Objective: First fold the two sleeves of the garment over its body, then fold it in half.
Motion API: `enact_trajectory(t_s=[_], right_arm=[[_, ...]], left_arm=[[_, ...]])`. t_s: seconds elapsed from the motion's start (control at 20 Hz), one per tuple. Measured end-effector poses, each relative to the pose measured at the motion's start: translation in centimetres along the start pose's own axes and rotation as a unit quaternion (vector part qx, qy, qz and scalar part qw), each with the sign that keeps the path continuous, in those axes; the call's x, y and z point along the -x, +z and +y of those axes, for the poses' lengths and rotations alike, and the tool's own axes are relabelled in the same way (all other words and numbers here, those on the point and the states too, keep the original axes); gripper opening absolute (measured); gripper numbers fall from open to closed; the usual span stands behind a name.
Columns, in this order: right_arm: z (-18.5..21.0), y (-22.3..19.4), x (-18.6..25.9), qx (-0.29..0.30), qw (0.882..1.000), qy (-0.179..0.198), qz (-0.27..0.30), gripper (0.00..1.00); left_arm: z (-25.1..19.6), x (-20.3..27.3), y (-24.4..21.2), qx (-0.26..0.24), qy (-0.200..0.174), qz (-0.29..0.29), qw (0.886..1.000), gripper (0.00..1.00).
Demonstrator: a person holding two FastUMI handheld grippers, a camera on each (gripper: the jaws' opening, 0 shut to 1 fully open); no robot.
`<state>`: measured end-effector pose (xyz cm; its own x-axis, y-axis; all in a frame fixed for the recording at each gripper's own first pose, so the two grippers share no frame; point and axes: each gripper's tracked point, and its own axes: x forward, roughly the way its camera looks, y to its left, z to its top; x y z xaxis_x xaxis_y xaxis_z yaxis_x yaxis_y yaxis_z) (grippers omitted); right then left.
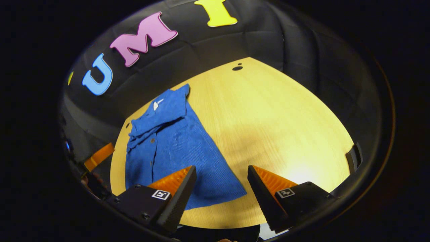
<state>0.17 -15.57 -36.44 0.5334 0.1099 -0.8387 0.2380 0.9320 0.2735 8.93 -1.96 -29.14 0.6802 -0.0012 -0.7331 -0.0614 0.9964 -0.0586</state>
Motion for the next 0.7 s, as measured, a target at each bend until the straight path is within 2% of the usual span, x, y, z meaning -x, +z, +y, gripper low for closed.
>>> enact_trajectory(t_s=[0.15, 0.3, 0.4, 0.45, 0.6, 0.7], right_arm=[[0.2, -1.7, -1.2, 0.025, 0.999, -0.003, 0.030, 0.98], [-0.2, -3.8, -2.0, 0.042, 0.996, -0.023, 0.080, 0.98], [-0.3, -3.9, -2.1, 0.051, 0.994, -0.035, 0.089, 0.99], [-0.4, -4.3, -2.1, 0.055, 0.993, -0.037, 0.097, 0.99], [-1.5, -5.6, -2.6, 0.081, 0.988, -0.055, 0.122, 0.99], [-1.6, -5.5, -2.7, 0.087, 0.988, -0.063, 0.113, 0.99]], left_arm=[[4.8, 2.7, -8.7, 0.058, 0.049, 0.075, 0.994, 0.85], [8.3, 3.2, -13.3, 0.126, 0.110, 0.129, 0.977, 0.85], [7.7, 2.8, -13.7, 0.190, 0.107, 0.137, 0.966, 0.83], [7.2, 2.5, -13.6, 0.201, 0.098, 0.140, 0.965, 0.83], [6.0, 0.7, -14.8, 0.153, 0.092, 0.171, 0.969, 0.83], [6.0, -0.1, -15.5, 0.137, 0.112, 0.191, 0.966, 0.83]])
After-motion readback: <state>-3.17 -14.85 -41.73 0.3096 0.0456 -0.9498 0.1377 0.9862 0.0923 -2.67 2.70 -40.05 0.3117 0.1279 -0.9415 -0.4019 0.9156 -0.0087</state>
